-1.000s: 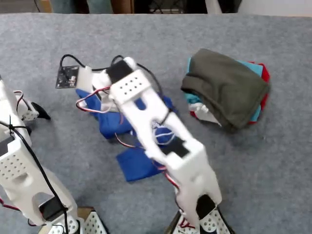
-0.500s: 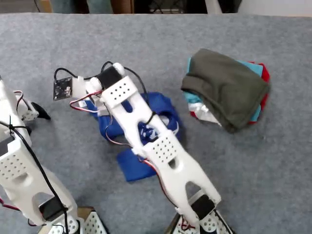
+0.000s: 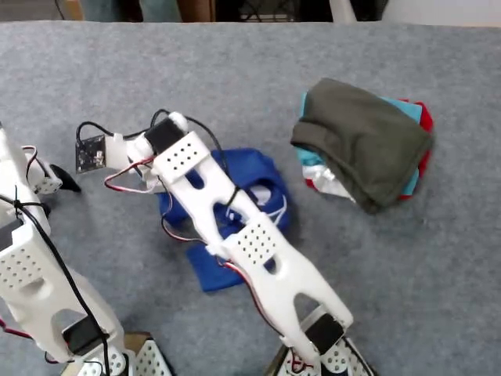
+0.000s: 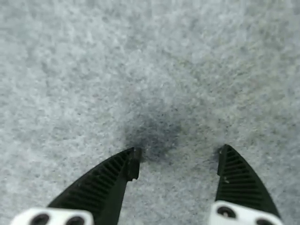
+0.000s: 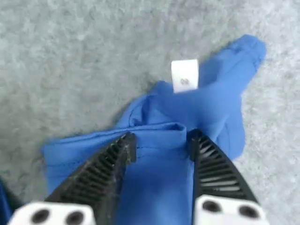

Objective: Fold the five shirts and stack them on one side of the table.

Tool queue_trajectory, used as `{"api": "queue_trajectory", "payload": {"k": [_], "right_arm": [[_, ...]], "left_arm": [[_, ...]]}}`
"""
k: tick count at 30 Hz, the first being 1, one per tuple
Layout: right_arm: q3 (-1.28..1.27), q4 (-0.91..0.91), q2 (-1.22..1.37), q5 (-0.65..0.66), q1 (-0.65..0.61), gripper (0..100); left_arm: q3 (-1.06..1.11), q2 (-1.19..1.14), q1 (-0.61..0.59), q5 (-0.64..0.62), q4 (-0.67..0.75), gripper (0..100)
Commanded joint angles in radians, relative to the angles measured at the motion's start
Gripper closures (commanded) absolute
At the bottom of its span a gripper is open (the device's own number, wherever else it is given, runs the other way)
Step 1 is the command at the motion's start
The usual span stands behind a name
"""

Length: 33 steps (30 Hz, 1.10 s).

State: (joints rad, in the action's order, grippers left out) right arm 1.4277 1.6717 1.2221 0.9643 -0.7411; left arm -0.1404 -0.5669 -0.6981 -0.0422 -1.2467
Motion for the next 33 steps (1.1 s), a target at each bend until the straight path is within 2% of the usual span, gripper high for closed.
{"api": "queue_trajectory", "payload": {"k": [1, 7, 13, 18, 24, 29, 33], "right_arm": [[0.054, -0.034, 0.002, 0.011, -0.005, 80.2], [0.054, -0.046, 0.004, 0.011, 0.009, 81.6], [0.065, -0.048, 0.002, 0.005, 0.017, 98.5], [0.147, -0.046, 0.007, -0.012, 0.018, 98.3], [0.251, -0.048, -0.004, -0.183, 0.031, 98.3], [0.246, -0.025, -0.110, -0.193, 0.071, 98.3], [0.246, 0.072, -0.245, -0.193, 0.089, 98.3]], "left_arm": [[-0.054, -0.003, -0.033, -0.009, 0.015, 71], [-0.054, -0.003, -0.033, -0.009, 0.015, 71], [-0.054, -0.003, -0.033, -0.009, 0.015, 71], [-0.054, -0.003, -0.033, -0.009, 0.015, 71], [-0.054, -0.003, -0.031, -0.008, 0.015, 71], [-0.054, -0.003, -0.031, -0.008, 0.015, 71], [-0.054, -0.003, -0.031, -0.008, 0.015, 71]]}}
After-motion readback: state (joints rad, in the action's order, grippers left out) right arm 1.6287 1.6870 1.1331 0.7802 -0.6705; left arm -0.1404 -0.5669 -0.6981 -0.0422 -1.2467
